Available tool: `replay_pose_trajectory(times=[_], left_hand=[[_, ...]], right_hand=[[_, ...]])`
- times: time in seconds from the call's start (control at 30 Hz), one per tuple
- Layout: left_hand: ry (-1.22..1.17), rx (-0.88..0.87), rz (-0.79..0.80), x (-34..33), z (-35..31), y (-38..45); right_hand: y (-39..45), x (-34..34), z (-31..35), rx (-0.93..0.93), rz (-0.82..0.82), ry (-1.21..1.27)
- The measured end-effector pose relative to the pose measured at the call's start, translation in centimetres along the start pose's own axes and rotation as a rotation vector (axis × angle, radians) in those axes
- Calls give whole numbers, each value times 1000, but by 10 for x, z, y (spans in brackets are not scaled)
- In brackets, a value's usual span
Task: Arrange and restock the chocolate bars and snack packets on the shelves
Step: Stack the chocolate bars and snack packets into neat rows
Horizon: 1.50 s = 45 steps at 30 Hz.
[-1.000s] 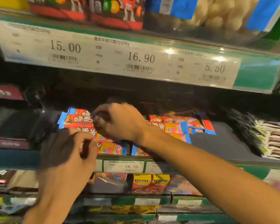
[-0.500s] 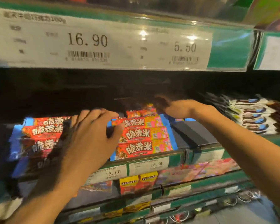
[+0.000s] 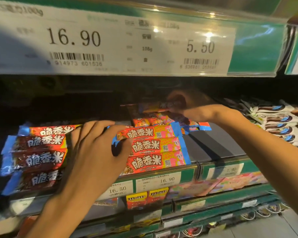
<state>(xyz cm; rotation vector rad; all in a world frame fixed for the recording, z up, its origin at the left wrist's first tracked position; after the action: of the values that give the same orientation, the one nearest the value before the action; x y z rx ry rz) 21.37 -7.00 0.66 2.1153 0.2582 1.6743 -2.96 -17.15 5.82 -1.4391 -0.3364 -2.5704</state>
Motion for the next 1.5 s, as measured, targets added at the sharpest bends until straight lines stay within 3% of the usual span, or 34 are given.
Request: replay_pose_trajectory(times=[0.23,0.37,0.47,0.53,0.63,0.7,0.77,0.83,0.9,1.0,1.1,1.17,1.23,1.37,1.5], left_hand=[[-161,78,-96,12,4,-2],[-271,111,-144,24,1,1],[-447,153,-75,31,-3,9],[-500,136,11,33,-7,15],[-691,227,75,34,-5,18],[-894,344,83,32,-5,16],[-1020,412,101,30,-14,12],[-1046,411,124,29,-24,8],[-1009,374,112,29,-30,7],[-815,312,-9,30,-23,5],[-637,271,-89,32,-11,-1],[-533,243,-108,30,-5,-6],[-439,218,-130,27,-3,-9],[-335,180,-147,19,-2,-10],[-245,177,-136,14,-3,-9]], right_hand=[[-42,3,47,192,-32,75],[-51,-3,59,210,101,281],[-54,-2,69,201,178,417],[-52,3,70,224,121,373],[-49,10,62,209,-117,353],[-52,6,53,25,-174,711],[-58,-13,60,-180,-44,1213],[-64,-31,68,-274,52,1364],[-64,-36,73,-261,70,1349],[-57,-17,72,-178,-61,1244],[-60,15,72,-124,-94,819],[-55,22,58,-176,41,466],[-51,20,48,-181,107,316],[-37,8,75,27,148,240],[-19,-13,80,20,323,159]])
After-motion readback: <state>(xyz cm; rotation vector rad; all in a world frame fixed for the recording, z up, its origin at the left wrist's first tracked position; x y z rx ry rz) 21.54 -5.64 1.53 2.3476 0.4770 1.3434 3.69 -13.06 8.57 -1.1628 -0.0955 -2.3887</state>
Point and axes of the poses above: each hand's wrist, its own y-axis towards the middle knuckle, its own x-axis out of the back of the hand, z = x × y, the point moved 4 cm from there along y, towards the middle knuckle, and after that the axes turned 12 degrees about y, right-handed, at the moved point
